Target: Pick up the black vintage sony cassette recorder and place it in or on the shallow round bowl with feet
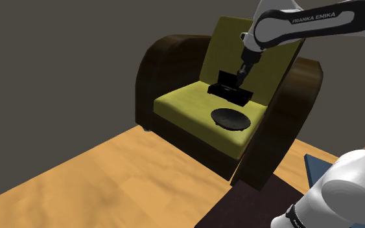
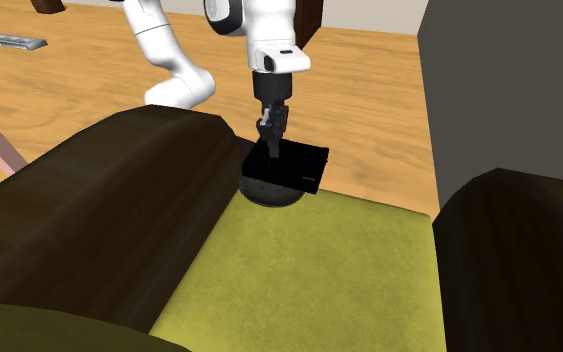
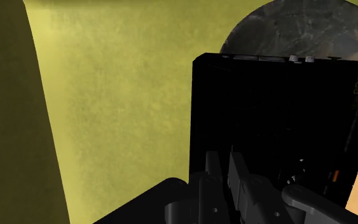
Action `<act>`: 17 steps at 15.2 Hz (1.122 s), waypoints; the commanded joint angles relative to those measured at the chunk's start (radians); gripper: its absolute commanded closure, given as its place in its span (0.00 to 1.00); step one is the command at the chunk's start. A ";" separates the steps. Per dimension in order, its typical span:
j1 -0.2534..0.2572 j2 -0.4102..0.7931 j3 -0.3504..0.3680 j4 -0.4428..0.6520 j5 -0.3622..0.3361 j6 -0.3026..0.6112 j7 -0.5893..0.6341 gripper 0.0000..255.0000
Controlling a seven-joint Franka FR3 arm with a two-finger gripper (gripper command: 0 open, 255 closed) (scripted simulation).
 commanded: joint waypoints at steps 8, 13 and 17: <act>-0.009 -0.181 0.008 -0.184 -0.020 0.003 0.013 1.00; -0.013 -0.172 0.004 -0.244 -0.029 0.071 0.025 1.00; -0.016 -0.160 0.000 -0.289 -0.037 0.128 0.036 1.00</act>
